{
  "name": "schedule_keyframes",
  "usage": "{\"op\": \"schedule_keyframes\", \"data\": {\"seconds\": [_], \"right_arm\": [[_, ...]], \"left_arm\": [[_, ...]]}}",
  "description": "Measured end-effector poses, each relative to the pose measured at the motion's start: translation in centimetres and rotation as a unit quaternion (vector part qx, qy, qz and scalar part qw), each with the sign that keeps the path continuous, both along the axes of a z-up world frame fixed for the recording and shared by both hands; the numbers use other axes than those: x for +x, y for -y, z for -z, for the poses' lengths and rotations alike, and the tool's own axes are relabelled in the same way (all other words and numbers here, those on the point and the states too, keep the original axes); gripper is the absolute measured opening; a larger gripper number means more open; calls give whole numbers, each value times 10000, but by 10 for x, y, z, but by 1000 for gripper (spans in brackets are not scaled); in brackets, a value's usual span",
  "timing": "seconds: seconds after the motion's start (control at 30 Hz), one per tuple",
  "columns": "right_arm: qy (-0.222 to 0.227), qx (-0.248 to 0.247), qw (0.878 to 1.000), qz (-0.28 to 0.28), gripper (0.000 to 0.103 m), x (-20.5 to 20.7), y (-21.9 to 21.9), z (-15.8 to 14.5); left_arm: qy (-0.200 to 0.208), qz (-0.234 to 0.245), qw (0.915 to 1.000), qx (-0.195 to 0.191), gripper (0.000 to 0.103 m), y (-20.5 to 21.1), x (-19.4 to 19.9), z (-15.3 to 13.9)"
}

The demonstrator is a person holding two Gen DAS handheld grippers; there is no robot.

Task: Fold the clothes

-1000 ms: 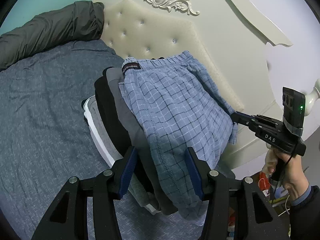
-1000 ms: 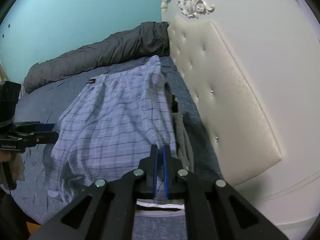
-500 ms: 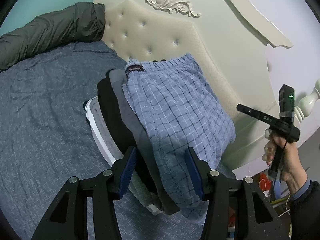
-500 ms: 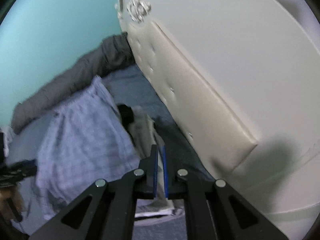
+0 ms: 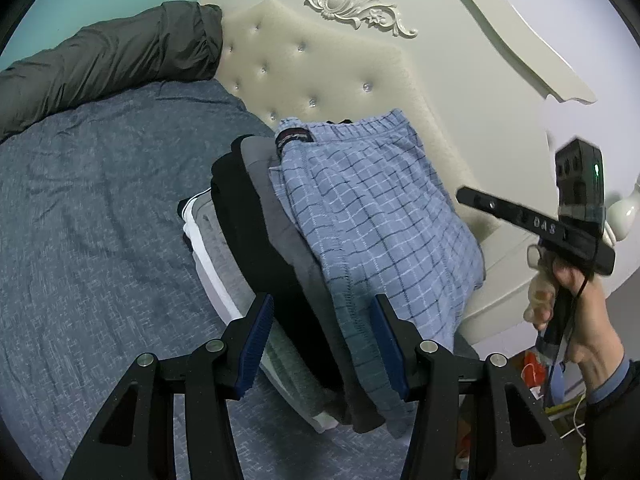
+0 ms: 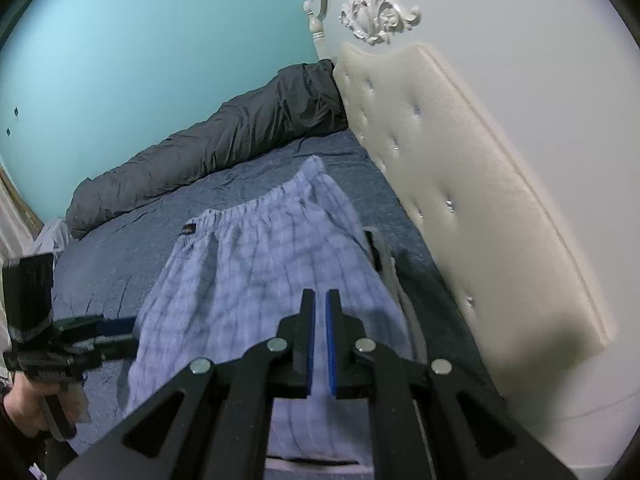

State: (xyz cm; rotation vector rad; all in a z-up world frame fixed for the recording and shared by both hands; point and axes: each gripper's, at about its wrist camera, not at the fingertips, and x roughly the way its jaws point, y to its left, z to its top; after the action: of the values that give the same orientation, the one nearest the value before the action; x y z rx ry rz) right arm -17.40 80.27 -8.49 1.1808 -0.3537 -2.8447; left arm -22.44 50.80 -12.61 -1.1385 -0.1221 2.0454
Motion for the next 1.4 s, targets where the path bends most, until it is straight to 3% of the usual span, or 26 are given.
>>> {"op": "schedule_keyframes", "data": {"seconds": [0.57, 0.73, 0.87, 1.07, 1.27, 1.4], "right_arm": [[491, 314, 9978, 319, 6, -73, -1, 4], [-89, 164, 9994, 299, 6, -66, -6, -14], [-142, 126, 9997, 173, 6, -74, -6, -17], [144, 359, 9992, 42, 6, -93, 1, -5], [323, 318, 9990, 40, 6, -104, -3, 1], [539, 258, 9982, 48, 6, -105, -7, 6]], "left_arm": [[86, 60, 9999, 95, 59, 3, -6, 11], [-157, 55, 9998, 122, 59, 5, -10, -5], [-104, -86, 9994, 306, 59, 0, -35, -18], [-345, -351, 9987, 97, 59, -17, -72, -27], [-129, -487, 9987, -71, 59, -29, -105, -9], [-113, -446, 9988, -141, 59, -31, -106, -4]]}}
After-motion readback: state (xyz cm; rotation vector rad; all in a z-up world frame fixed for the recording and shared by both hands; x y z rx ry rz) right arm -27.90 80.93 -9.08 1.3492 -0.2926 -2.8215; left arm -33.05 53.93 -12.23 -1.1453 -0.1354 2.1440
